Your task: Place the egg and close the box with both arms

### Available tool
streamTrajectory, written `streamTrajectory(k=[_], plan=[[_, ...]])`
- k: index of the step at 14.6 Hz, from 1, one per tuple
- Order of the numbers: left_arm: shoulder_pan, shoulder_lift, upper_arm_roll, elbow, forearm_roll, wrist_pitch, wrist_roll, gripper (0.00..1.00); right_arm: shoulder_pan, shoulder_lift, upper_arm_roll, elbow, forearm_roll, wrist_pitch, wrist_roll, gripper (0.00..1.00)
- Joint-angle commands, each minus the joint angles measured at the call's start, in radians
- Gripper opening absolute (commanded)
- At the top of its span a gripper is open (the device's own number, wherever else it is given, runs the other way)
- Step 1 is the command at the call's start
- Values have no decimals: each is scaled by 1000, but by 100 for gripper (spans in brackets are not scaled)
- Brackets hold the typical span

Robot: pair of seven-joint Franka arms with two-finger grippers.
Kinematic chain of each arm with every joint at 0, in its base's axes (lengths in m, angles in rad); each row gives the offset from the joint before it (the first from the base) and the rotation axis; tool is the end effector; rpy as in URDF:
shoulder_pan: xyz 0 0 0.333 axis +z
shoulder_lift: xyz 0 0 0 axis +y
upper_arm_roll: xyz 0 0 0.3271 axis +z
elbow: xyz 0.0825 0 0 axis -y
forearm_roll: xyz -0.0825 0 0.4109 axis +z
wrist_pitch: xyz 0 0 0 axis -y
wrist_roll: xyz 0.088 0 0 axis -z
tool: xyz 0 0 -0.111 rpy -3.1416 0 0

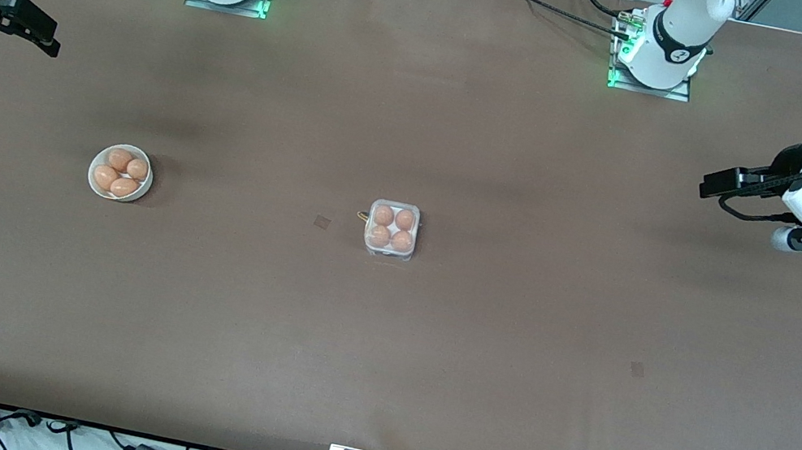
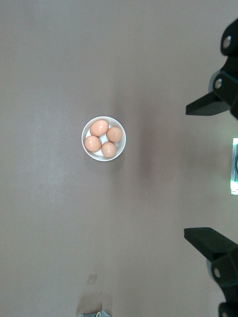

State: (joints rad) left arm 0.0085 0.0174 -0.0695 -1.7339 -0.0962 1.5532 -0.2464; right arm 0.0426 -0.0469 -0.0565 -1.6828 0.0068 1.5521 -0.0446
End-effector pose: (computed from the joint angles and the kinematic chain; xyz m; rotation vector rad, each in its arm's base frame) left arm 0.5700 -0.0454 0.5404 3.0446 0.2950 -0.3232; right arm 0.5608 -0.0077 0.6012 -3.1266 -0.0480 0.1307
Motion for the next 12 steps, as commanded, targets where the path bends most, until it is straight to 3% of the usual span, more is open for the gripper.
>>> streamTrajectory(k=[1, 8, 12], plan=[[10, -10, -7, -2, 41, 4, 38, 100, -4, -7, 4, -3, 15, -7, 11, 100], [42, -10, -6, -16, 62, 22, 39, 100, -4, -7, 4, -3, 15, -7, 11, 100], [41, 27, -9, 54, 66, -24, 39, 100, -4, -7, 4, -3, 15, -7, 11, 100]])
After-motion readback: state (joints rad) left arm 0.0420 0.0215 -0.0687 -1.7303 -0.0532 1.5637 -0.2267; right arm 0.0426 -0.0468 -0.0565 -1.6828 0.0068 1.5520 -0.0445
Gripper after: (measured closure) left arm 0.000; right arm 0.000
